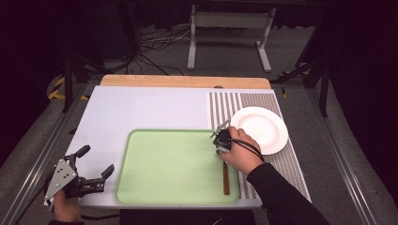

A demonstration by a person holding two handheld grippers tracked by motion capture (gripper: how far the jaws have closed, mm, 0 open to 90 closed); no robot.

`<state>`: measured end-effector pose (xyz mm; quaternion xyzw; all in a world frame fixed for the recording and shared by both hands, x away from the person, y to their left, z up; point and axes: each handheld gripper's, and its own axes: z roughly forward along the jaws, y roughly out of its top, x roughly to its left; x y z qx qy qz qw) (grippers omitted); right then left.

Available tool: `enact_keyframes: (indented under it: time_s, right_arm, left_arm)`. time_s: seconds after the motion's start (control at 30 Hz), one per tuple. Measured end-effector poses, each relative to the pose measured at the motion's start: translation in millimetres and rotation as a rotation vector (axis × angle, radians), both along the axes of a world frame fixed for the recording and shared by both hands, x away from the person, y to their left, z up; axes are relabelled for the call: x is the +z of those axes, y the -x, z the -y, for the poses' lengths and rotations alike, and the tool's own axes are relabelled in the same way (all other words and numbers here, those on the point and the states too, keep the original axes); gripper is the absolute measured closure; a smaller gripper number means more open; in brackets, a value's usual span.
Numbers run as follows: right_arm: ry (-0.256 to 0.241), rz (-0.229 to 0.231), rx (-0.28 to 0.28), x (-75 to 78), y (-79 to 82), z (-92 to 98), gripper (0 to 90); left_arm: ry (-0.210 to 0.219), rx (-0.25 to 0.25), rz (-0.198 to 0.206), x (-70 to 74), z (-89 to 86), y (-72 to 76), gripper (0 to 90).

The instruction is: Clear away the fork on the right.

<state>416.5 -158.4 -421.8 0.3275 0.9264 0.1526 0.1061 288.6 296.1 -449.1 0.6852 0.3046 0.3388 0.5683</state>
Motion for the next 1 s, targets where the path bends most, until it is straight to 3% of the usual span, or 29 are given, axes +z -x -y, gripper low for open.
enact_keyframes:
  time_s: [0.17,0.23,0.3,0.4,0.43,0.47,0.53,0.6,0.67,0.77,0.9,1.0]
  right_arm:
    - [-0.025,0.009,0.002,2.5,2.8,0.2,90.0]
    - [-0.059,0.022,0.013,7.1,5.4,0.5,85.1]
    - [-0.097,0.057,0.031,15.8,9.1,1.2,76.6]
    - [-0.162,0.123,0.062,28.2,14.0,2.7,55.7]
    - [-0.192,0.147,0.074,31.4,15.3,3.3,47.1]
    - [-0.266,0.168,0.072,36.8,18.8,4.5,37.6]
    - [-0.294,0.179,0.072,39.9,20.6,5.9,35.1]
    - [-0.323,0.214,0.112,45.2,23.6,9.6,29.2]
    - [-0.311,0.25,0.142,50.9,26.9,16.1,25.6]
    - [-0.309,0.258,0.16,53.2,30.7,20.4,21.7]
    - [-0.358,0.283,0.169,53.8,40.2,31.0,15.0]
    - [-0.427,0.307,0.161,55.0,46.7,40.7,12.6]
  left_arm:
    - [0.003,0.0,0.001,0.1,0.0,-0.1,0.0]
    - [0.004,0.0,0.0,-0.1,-0.2,-0.3,0.0]
    - [0.005,0.0,0.0,-0.1,-0.2,-0.2,0.0]
    - [0.005,0.001,0.0,-0.1,-0.2,0.1,0.0]
    - [0.005,0.001,0.0,0.0,-0.3,0.1,0.0]
    - [0.006,0.002,0.001,0.0,-0.2,0.1,0.0]
    - [0.006,0.003,0.003,0.4,-0.4,0.1,0.0]
    - [0.005,0.003,0.001,0.2,-0.1,0.2,0.0]
    - [0.007,0.006,0.001,0.2,0.2,0.3,0.0]
    - [0.004,0.004,0.002,0.5,-0.1,0.4,0.0]
    - [0.007,0.005,0.005,0.4,-0.3,0.2,0.0]
    - [0.005,0.004,0.003,0.8,-0.1,0.7,0.0]
